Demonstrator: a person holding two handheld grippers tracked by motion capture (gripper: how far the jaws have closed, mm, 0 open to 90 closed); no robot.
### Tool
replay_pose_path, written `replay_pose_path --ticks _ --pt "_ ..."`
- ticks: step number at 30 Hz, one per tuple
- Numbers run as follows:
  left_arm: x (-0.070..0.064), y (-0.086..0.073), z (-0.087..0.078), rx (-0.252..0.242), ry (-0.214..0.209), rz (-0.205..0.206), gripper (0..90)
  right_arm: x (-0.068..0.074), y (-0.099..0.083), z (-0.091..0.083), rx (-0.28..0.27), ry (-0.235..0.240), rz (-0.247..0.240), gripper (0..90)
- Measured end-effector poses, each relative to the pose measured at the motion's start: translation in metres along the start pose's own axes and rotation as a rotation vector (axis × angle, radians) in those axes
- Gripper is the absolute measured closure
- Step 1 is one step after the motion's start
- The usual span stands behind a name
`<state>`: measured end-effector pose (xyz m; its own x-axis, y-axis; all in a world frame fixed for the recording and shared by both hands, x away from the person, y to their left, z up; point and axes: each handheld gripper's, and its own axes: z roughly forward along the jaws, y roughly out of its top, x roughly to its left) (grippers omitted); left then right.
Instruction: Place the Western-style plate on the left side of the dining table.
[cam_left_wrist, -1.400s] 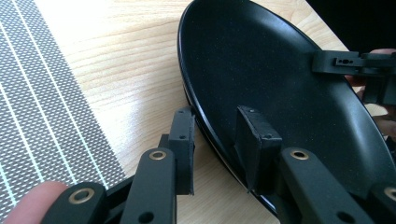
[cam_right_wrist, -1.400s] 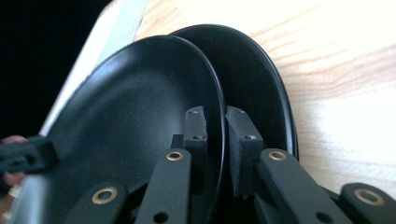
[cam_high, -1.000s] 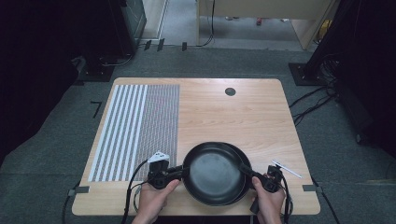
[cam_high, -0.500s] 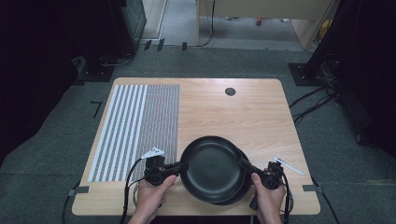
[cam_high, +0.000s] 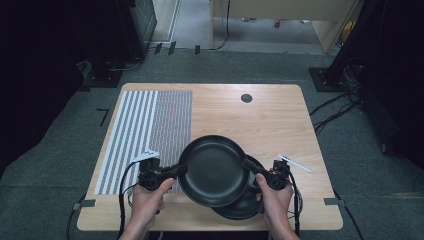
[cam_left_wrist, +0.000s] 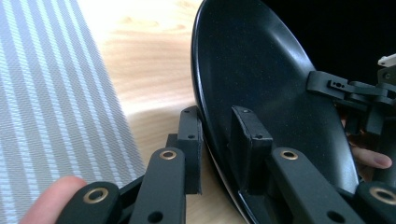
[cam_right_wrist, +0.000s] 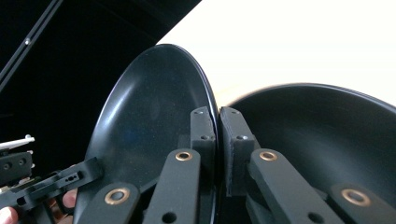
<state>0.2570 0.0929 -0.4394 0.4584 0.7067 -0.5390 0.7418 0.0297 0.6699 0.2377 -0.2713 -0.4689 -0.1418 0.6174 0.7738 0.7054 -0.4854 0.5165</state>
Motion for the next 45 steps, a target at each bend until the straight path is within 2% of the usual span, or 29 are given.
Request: replay_pose_path --ticks 2,3,5,6,8,11,14,15,19,20,21,24,25,26,27,28,31,32,33,35,37,38,39,40,41,42,43,44,45 --pt "0.003 0.002 -0.004 -0.008 0.003 -0.004 75.2 0.004 0.001 0.004 0.006 0.004 -0.001 85.5" --pt "0.008 0.008 -0.011 -0.017 0.012 -0.005 75.2 0.013 0.004 0.013 0.016 0.014 -0.010 85.5" --pt "0.010 0.010 -0.015 -0.021 0.018 -0.003 75.1 0.016 0.005 0.016 0.019 0.017 -0.012 85.6" --pt "0.016 0.016 -0.023 -0.030 0.026 -0.004 75.1 0.025 0.008 0.025 0.031 0.025 -0.015 85.6" --pt "0.019 0.018 -0.027 -0.033 0.030 -0.005 75.1 0.029 0.009 0.030 0.035 0.031 -0.019 85.6" --pt "0.027 0.025 -0.039 -0.050 0.046 -0.005 75.1 0.045 0.012 0.048 0.046 0.049 -0.032 85.6" --pt "0.036 0.032 -0.050 -0.064 0.063 -0.008 75.1 0.052 0.012 0.057 0.051 0.058 -0.033 85.6" --pt "0.043 0.036 -0.056 -0.071 0.073 -0.015 75.1 0.059 0.013 0.067 0.056 0.065 -0.038 85.6" --pt "0.055 0.041 -0.064 -0.081 0.080 -0.030 75.1 0.070 0.015 0.081 0.065 0.068 -0.052 85.6" --pt "0.062 0.044 -0.069 -0.089 0.088 -0.037 75.1 0.078 0.017 0.092 0.076 0.069 -0.063 85.7" --pt "0.062 0.044 -0.069 -0.089 0.088 -0.037 75.0 0.078 0.017 0.092 0.076 0.069 -0.063 85.7" --pt "0.078 0.052 -0.077 -0.107 0.108 -0.059 74.9 0.090 0.021 0.110 0.101 0.069 -0.065 85.7" --pt "0.078 0.052 -0.077 -0.107 0.108 -0.059 74.8 0.093 0.022 0.116 0.106 0.071 -0.060 85.6" --pt "0.082 0.054 -0.079 -0.107 0.111 -0.058 74.8 0.093 0.022 0.116 0.106 0.071 -0.060 85.6" --pt "0.091 0.059 -0.081 -0.108 0.120 -0.070 74.7 0.098 0.025 0.129 0.119 0.066 -0.061 85.6" --pt "0.091 0.059 -0.081 -0.108 0.120 -0.070 74.7 0.098 0.025 0.129 0.119 0.066 -0.061 85.6" --pt "0.111 0.067 -0.081 -0.104 0.147 -0.093 74.6 0.105 0.028 0.152 0.138 0.054 -0.069 85.5" --pt "0.111 0.067 -0.081 -0.104 0.147 -0.093 74.6 0.105 0.028 0.152 0.138 0.054 -0.069 85.5" --pt "0.121 0.070 -0.080 -0.106 0.152 -0.114 74.8 0.105 0.029 0.167 0.159 0.050 -0.054 85.5" --pt "0.126 0.071 -0.079 -0.104 0.151 -0.122 75.0 0.104 0.029 0.171 0.168 0.048 -0.042 85.5" --pt "0.141 0.074 -0.075 -0.090 0.163 -0.140 74.8 0.101 0.031 0.190 0.189 0.036 -0.030 85.4" --pt "0.141 0.074 -0.075 -0.090 0.163 -0.140 74.8 0.101 0.031 0.190 0.189 0.036 -0.030 85.4" --pt "0.152 0.074 -0.070 -0.082 0.167 -0.167 74.8 0.098 0.033 0.203 0.202 0.029 -0.034 85.4" --pt "0.152 0.074 -0.070 -0.082 0.167 -0.167 74.8 0.098 0.033 0.203 0.202 0.029 -0.034 85.4" --pt "0.164 0.074 -0.065 -0.074 0.176 -0.195 74.8 0.097 0.032 0.214 0.206 0.018 -0.041 85.3" --pt "0.164 0.074 -0.065 -0.074 0.176 -0.195 74.8 0.097 0.032 0.214 0.206 0.018 -0.041 85.3" --pt "0.174 0.074 -0.060 -0.064 0.182 -0.218 74.8 0.095 0.031 0.225 0.211 0.005 -0.050 85.4" --pt "0.174 0.074 -0.060 -0.064 0.182 -0.218 74.7 0.095 0.031 0.225 0.211 0.005 -0.050 85.4" --pt "0.182 0.075 -0.055 -0.056 0.194 -0.237 74.6 0.091 0.031 0.234 0.218 -0.009 -0.044 85.3"
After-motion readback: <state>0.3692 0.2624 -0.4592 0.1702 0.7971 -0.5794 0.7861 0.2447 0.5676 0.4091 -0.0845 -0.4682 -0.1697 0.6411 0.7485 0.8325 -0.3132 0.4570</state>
